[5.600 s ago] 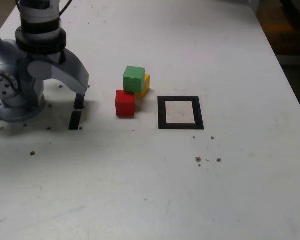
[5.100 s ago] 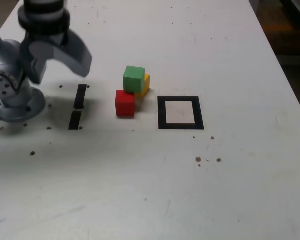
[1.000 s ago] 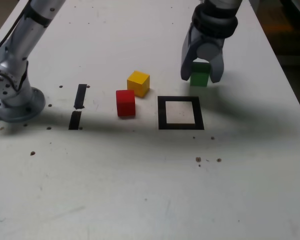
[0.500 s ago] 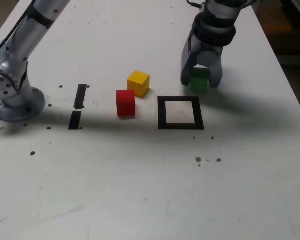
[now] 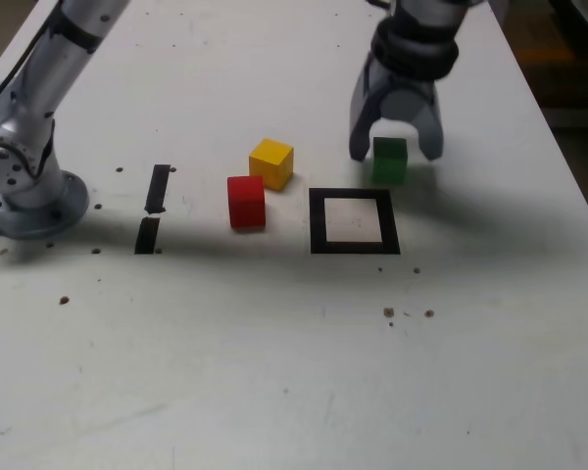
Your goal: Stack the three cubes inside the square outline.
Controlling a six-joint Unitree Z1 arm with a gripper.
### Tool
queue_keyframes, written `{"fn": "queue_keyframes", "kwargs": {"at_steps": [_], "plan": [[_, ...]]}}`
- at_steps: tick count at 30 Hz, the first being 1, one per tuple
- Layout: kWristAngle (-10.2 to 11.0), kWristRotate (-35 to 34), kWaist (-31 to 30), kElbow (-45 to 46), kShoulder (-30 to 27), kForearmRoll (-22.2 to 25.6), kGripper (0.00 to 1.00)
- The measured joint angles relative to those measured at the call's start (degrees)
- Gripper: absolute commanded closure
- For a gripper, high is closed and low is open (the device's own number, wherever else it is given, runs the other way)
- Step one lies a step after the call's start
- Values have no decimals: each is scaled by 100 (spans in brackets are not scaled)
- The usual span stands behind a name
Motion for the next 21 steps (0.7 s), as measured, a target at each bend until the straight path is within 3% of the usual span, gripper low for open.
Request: {"fn": "queue_keyframes", "kwargs": {"at_steps": [4,11,21], "plan": [[11,-93,-55,298,-538,184,1],[-34,-501,-383,1707,-1658,295,2],[-413,-767,-667,3787,-3265,-1226,4]]}}
